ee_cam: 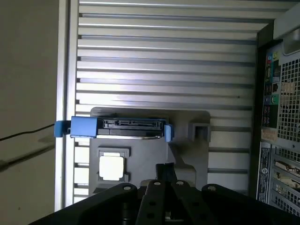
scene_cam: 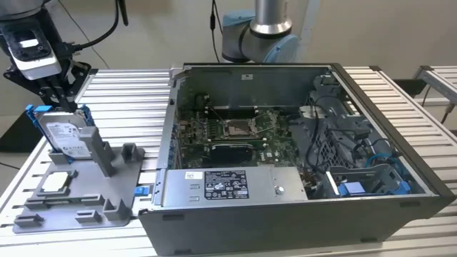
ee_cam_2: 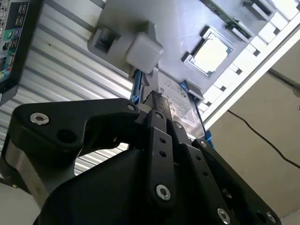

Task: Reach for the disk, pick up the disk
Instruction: 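Reach for the disk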

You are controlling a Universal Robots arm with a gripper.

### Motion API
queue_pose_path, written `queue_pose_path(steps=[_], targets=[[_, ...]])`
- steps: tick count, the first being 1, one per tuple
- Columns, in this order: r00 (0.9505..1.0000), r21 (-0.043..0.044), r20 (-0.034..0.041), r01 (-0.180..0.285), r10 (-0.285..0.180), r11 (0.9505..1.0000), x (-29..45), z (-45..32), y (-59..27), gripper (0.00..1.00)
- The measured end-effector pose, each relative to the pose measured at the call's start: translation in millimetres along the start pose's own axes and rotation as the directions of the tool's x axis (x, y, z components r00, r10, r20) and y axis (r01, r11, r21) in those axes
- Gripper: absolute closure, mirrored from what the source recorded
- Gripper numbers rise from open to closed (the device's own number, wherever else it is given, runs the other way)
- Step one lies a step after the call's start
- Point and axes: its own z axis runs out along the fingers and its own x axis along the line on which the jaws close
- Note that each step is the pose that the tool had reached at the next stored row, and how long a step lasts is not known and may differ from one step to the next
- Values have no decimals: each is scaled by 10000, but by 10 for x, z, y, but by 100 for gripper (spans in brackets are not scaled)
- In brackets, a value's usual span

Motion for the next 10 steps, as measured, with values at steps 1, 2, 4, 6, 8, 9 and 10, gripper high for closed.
queue_pose_path(steps=[1,2,4,6,8,9,10], targets=[[10000,0,0,0,0,10000,0,0,1,100],[10000,0,0,-2,2,10000,0,0,10,100],[10000,1,-1,-1,1,10000,-1,3,59,100],[10000,0,1,0,0,10000,-1,6,130,100],[10000,0,1,0,0,10000,14,9,195,100],[10000,0,0,0,0,10000,28,10,219,100],[10000,0,1,-1,1,10000,55,11,241,100]])
